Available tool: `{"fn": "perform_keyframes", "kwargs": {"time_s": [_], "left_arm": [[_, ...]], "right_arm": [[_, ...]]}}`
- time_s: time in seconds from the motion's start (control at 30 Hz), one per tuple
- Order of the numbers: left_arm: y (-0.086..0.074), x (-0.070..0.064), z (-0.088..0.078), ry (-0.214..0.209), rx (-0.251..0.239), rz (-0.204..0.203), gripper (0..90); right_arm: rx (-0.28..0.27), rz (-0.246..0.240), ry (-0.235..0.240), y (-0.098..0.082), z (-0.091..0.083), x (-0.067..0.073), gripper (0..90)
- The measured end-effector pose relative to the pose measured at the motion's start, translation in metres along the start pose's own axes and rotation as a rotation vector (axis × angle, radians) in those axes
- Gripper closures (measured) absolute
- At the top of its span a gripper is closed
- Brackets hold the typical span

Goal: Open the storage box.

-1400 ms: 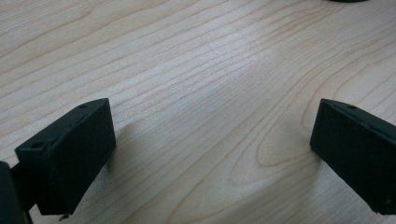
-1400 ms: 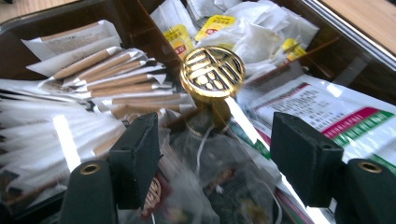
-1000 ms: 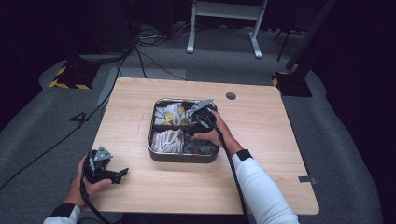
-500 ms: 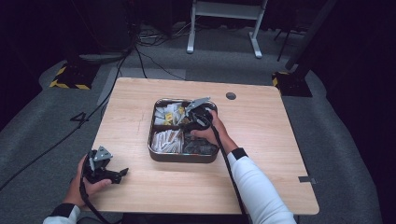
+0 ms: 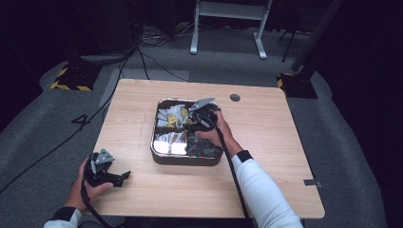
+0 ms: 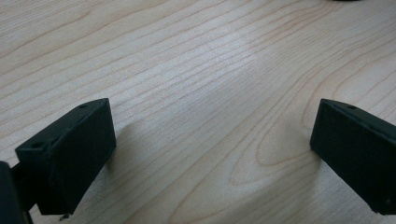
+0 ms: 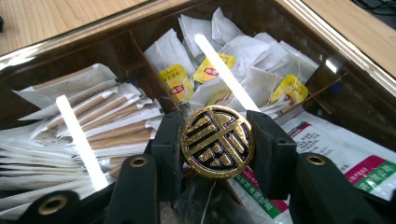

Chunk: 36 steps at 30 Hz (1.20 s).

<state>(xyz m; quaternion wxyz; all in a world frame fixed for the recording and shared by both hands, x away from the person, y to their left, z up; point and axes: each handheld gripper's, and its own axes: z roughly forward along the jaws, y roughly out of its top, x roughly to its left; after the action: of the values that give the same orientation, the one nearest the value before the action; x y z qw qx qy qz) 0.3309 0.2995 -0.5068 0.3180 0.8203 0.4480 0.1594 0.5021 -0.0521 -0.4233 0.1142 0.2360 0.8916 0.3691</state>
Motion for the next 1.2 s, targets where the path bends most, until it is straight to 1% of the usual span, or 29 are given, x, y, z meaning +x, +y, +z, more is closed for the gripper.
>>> {"fn": "perform_keyframes", "kwargs": {"time_s": [0.13, 0.23, 0.4, 0.47, 0.67, 0.87, 1.2], "left_arm": [[0.0, 0.0, 0.0, 0.0, 0.0, 0.0, 0.4], [0.0, 0.0, 0.0, 0.0, 0.0, 0.0, 0.4], [0.0, 0.0, 0.0, 0.0, 0.0, 0.0, 0.4], [0.0, 0.0, 0.0, 0.0, 0.0, 0.0, 0.4], [0.0, 0.0, 0.0, 0.002, 0.0, 0.0, 0.4], [0.0, 0.0, 0.0, 0.0, 0.003, 0.002, 0.4], [0.0, 0.0, -0.001, 0.0, 0.003, 0.0, 0.4]], "right_arm": [[-0.011, 0.0, -0.006, 0.006, -0.009, -0.001, 59.0], [-0.018, -0.011, -0.017, 0.009, -0.017, -0.002, 59.0], [-0.015, -0.013, -0.028, 0.01, -0.025, -0.005, 59.0], [-0.026, -0.006, -0.031, 0.01, -0.028, -0.006, 59.0], [-0.026, -0.016, -0.044, 0.007, -0.04, -0.011, 59.0], [-0.041, -0.002, -0.049, 0.004, -0.052, -0.016, 59.0], [-0.05, -0.009, -0.069, -0.003, -0.073, -0.021, 59.0]]}}
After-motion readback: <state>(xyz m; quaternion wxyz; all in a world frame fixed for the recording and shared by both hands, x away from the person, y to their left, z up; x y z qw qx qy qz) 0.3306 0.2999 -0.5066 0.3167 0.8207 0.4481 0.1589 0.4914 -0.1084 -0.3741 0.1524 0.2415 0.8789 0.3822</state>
